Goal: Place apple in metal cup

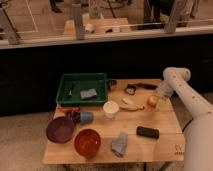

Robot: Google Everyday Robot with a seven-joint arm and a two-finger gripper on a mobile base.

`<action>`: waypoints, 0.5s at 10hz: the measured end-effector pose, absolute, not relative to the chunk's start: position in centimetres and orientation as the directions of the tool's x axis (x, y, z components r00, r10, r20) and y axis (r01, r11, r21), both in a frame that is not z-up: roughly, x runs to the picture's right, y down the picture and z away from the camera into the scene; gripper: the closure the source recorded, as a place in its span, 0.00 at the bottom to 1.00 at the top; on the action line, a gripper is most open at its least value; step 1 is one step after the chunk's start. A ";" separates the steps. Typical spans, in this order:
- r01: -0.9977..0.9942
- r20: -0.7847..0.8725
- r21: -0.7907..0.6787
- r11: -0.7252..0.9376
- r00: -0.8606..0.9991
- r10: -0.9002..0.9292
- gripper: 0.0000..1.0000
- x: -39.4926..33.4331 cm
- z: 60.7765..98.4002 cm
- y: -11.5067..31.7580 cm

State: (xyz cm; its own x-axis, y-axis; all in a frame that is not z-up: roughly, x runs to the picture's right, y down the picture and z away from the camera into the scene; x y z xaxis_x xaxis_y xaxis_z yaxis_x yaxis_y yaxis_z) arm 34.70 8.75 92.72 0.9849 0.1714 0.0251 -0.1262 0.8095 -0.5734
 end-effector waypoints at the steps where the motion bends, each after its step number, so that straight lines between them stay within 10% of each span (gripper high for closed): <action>1: -0.120 0.035 -0.575 0.809 0.985 0.171 0.51 34.2 92.8 8.7; 5: -0.077 0.081 -0.596 0.799 0.985 0.155 0.92 31.4 93.0 9.1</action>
